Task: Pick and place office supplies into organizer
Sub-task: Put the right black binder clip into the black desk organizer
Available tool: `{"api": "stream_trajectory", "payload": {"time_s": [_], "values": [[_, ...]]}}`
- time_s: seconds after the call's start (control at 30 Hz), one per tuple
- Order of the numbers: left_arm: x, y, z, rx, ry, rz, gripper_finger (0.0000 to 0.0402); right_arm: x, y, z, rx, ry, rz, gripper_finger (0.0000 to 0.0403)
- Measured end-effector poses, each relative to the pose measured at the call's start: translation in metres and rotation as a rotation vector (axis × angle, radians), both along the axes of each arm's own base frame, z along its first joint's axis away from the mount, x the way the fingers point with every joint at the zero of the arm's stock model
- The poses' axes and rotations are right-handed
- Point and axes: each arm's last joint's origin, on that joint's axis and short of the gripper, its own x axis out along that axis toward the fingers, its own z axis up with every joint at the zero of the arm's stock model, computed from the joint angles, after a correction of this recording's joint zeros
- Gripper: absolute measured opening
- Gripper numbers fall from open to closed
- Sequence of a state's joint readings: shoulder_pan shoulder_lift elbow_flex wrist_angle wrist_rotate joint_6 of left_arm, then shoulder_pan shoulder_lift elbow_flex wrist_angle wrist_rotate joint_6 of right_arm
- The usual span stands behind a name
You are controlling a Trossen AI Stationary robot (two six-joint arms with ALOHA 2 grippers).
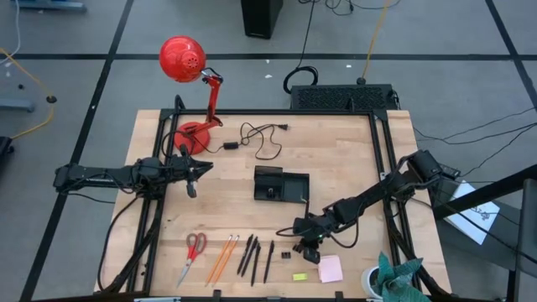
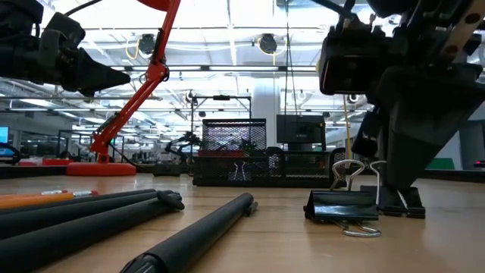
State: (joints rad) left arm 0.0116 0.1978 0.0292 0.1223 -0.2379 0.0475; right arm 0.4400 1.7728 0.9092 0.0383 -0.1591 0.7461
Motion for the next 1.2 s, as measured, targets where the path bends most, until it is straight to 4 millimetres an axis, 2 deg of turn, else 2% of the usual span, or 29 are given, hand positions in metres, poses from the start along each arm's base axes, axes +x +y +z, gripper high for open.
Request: {"api": "stream_trajectory", "payload": {"time_s": [0.17,0.43,0.63,0.77,0.97,1.2], "values": [[0.000,0.000,0.000,0.000,0.000,0.000,0.0047,-0.001,-0.001,0.008,-0.026,-0.038,0.010,0.0008],[0.000,0.000,0.000,0.000,0.000,0.000,0.0047,-0.003,-0.011,0.044,-0.117,-0.219,0.016,0.0002],[0.000,0.000,0.000,0.000,0.000,0.000,0.0047,-0.004,-0.030,0.076,-0.300,-0.412,0.018,0.0001],[0.000,0.000,0.000,0.006,0.001,0.000,0.0047,-0.004,-0.044,0.089,-0.467,-0.491,0.001,0.0001],[0.000,0.000,0.000,0.026,0.006,0.000,0.0047,0.005,-0.062,0.087,-0.656,-0.521,-0.010,0.0001],[0.000,0.000,0.000,0.028,0.007,0.009,0.0047,0.026,-0.080,0.069,-0.743,-0.532,-0.020,0.0000]]}}
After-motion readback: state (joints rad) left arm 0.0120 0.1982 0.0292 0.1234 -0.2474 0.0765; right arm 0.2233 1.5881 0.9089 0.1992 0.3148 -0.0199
